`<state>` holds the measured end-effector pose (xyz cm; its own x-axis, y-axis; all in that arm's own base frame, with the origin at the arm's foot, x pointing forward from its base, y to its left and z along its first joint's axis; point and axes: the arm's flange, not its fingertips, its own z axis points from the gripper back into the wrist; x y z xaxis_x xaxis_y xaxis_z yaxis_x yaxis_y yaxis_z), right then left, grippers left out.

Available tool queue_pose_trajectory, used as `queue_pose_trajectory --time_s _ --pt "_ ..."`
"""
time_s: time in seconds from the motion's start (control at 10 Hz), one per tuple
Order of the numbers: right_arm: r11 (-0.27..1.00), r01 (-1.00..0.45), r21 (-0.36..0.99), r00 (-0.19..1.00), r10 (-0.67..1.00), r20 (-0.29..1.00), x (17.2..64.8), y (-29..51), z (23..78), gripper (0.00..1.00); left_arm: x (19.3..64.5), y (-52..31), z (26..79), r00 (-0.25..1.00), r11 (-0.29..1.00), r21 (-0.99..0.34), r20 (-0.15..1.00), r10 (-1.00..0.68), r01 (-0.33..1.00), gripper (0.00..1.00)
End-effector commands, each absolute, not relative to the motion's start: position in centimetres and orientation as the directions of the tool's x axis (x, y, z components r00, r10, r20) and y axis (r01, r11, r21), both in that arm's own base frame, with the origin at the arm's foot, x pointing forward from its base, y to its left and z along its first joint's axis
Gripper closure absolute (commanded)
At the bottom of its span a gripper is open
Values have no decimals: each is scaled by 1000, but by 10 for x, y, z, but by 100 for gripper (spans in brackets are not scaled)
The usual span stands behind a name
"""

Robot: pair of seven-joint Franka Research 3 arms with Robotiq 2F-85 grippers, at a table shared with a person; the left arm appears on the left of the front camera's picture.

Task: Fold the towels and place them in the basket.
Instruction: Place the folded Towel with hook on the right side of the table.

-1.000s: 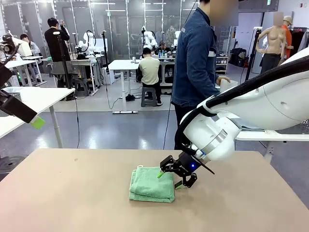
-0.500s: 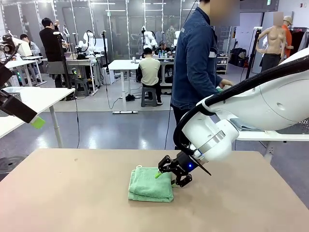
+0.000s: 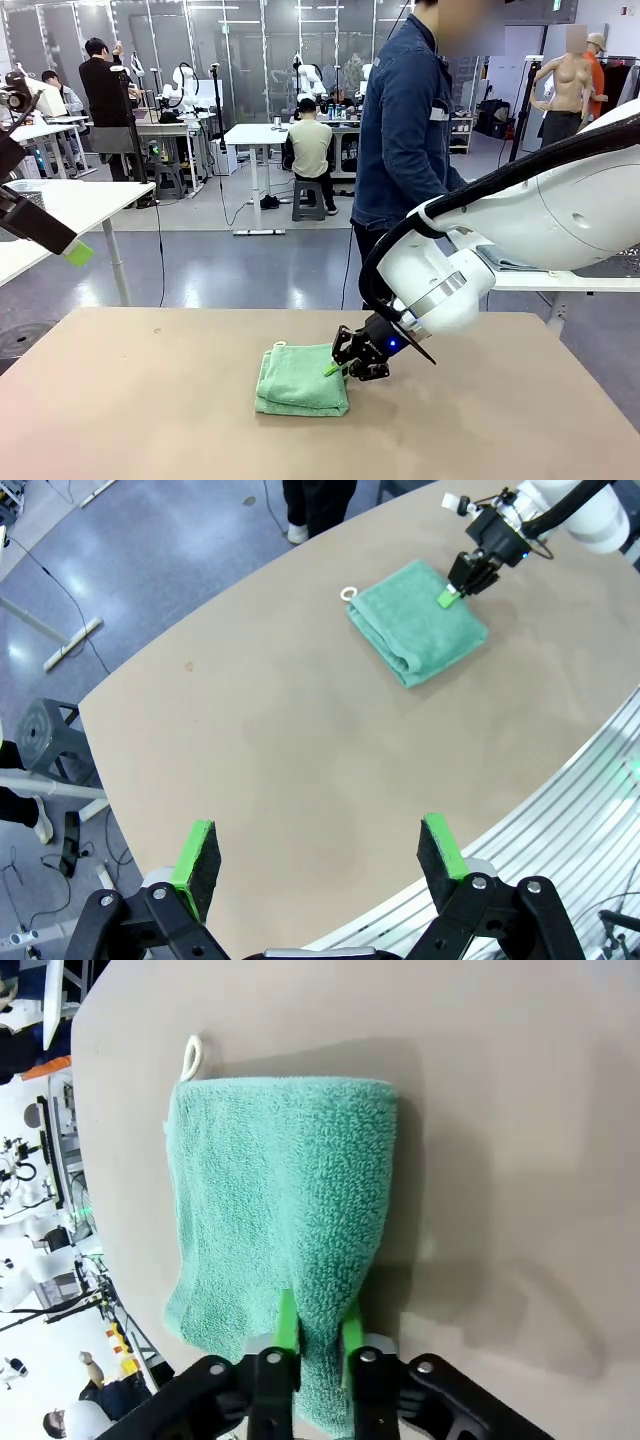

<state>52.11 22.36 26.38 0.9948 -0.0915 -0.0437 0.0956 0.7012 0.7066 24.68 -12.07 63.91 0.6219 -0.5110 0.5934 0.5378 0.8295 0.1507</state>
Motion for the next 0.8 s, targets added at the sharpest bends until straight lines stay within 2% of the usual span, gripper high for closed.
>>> queue_pose_trajectory --time_s 0.0,0.7 --pt "693 76 717 995 -98 -11 518 225 262 100 248 -121 639 623 835 149 599 -503 530 0" --pt "701 96 707 995 -92 -43 521 223 264 100 248 -121 639 623 835 149 599 -503 530 0"
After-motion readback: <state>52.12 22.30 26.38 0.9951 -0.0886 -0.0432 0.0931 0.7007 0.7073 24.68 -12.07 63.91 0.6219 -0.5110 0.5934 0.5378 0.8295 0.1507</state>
